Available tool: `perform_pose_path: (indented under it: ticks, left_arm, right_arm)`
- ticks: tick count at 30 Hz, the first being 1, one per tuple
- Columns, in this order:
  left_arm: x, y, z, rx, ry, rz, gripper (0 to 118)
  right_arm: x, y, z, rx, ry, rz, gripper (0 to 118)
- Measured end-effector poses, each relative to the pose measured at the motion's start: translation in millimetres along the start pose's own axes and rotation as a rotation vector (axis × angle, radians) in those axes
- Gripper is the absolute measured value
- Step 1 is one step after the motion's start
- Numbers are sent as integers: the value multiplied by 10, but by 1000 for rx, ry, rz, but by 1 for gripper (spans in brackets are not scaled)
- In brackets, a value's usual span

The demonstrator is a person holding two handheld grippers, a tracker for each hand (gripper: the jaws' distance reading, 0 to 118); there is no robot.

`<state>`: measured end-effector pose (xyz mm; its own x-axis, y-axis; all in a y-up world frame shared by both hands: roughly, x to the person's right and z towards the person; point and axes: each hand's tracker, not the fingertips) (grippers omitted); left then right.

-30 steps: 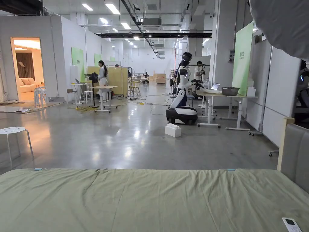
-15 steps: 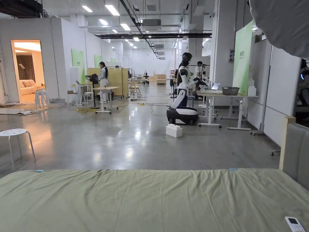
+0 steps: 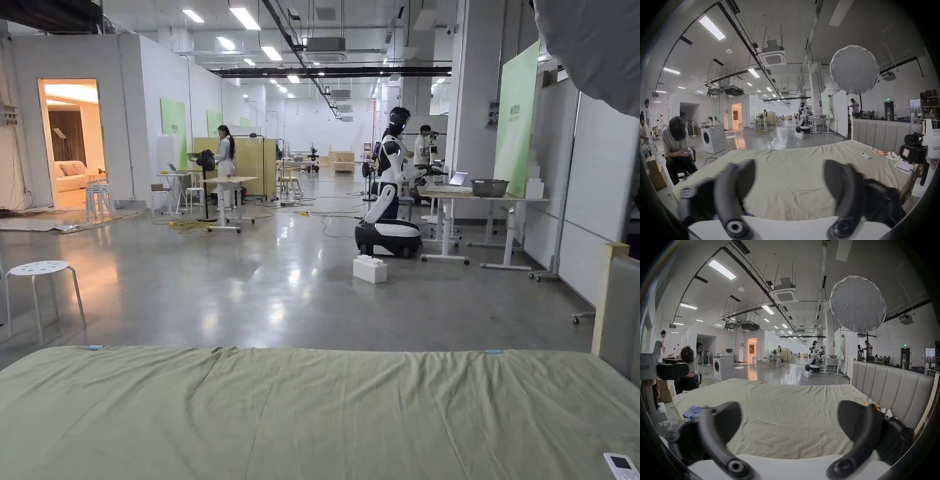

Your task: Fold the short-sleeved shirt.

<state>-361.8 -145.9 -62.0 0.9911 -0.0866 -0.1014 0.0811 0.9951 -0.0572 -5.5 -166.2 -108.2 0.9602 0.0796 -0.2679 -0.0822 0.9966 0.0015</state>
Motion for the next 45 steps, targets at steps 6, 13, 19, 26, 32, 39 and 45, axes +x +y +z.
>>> perform_pose_path:
  ticks: [6, 13, 19, 26, 32, 39, 45]
  left_arm:
    - [25, 6, 67, 43, -5, -28, 118]
    - [-18, 50, 86, 67, 20, -8, 118]
    - [-72, 41, 84, 48, 39, 7, 118]
    - [-93, 50, 88, 48, 45, 9, 118]
    - [-85, 44, 90, 43, 34, 15, 118]
    - [-52, 41, 88, 39, 22, -11, 118]
    - [-41, 43, 86, 35, 15, -12, 118]
  right_arm:
    - [-48, 85, 4, 30, -7, 13, 118]
    - [-74, 70, 5, 22, 0, 20, 118]
    - [-94, 78, 16, 22, 6, 33, 118]
    - [-78, 68, 13, 20, 8, 13, 118]
    - [-104, 52, 17, 9, 5, 21, 118]
    - [-115, 73, 5, 12, 7, 23, 118]
    - [-115, 71, 9, 10, 6, 27, 118]
